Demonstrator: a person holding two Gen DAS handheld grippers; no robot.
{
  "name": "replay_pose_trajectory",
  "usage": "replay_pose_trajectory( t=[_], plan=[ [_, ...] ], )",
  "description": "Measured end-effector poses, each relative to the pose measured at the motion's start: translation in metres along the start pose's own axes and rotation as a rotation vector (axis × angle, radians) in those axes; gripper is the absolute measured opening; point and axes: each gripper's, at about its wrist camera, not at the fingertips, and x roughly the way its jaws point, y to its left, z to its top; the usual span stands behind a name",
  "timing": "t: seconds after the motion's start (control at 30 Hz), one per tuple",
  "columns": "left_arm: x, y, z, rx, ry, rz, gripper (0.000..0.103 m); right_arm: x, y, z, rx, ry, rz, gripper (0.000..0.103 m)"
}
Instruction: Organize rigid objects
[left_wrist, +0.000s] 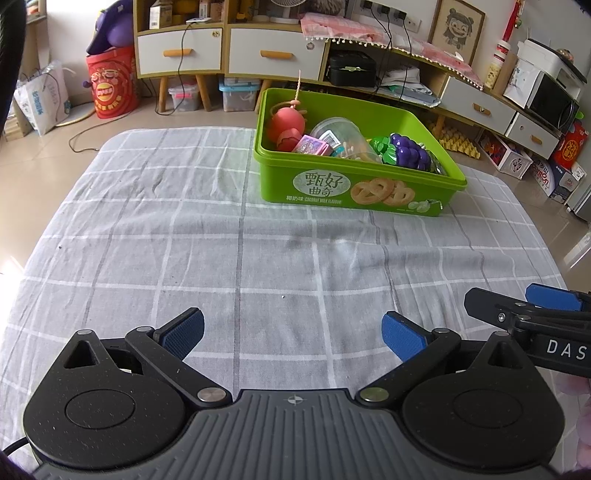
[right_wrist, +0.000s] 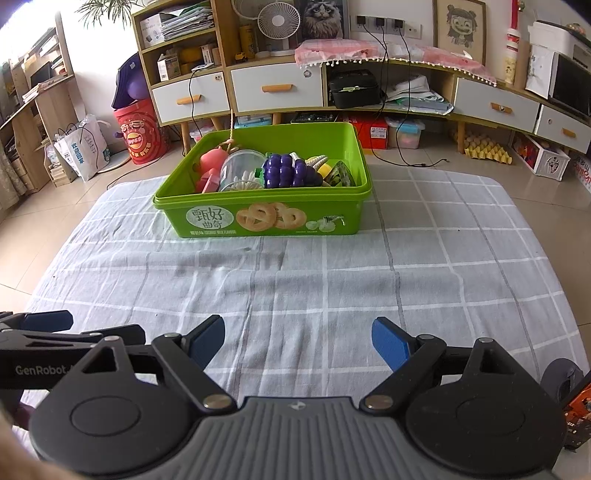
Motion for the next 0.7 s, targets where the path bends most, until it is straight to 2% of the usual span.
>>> replay_pose_trajectory(
  t=[0.7],
  plan=[
    [0.0012,-0.0004,-0.002,-0.001,0.005,0.002,0.101,0.0012,0.0008,-0.0011,0.002,0.004,0.0,0.066]
  ],
)
